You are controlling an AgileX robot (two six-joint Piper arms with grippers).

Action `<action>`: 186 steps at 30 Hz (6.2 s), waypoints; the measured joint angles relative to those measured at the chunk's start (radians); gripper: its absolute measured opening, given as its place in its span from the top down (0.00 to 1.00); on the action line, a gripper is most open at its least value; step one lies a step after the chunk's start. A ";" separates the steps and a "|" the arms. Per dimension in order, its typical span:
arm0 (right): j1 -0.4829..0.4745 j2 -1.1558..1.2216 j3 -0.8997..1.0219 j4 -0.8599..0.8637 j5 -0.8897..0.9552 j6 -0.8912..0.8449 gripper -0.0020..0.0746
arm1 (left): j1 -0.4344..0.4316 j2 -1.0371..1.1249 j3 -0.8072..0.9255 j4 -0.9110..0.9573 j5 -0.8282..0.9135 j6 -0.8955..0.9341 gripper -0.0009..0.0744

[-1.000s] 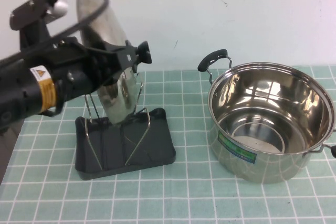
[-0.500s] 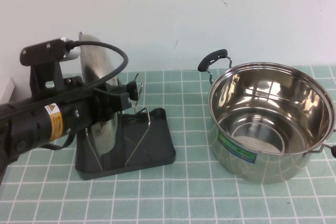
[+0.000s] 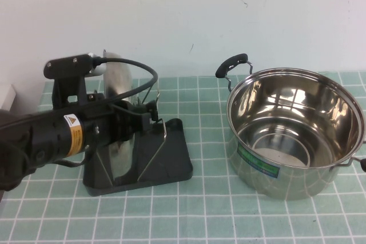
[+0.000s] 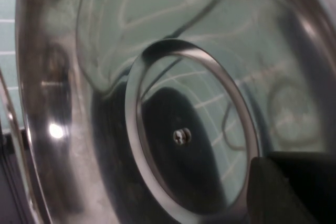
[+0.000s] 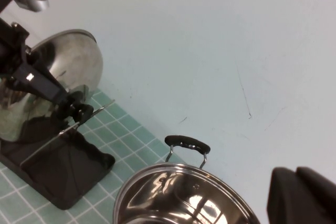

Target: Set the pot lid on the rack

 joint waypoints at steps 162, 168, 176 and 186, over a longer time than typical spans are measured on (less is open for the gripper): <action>-0.545 -0.635 0.763 0.488 -0.092 -0.531 0.98 | 0.282 -1.384 0.813 -1.816 0.597 2.063 0.99; -0.727 -0.635 0.896 0.503 -0.169 -0.463 0.98 | 0.282 -1.384 0.813 -1.817 0.597 2.063 0.99; -0.817 -0.635 0.910 0.496 -0.198 -0.409 0.98 | 0.282 -1.384 0.813 -1.817 0.599 2.063 0.99; -0.827 -0.635 0.910 0.490 -0.194 -0.301 0.98 | 0.282 -1.384 0.813 -1.817 0.599 2.063 0.99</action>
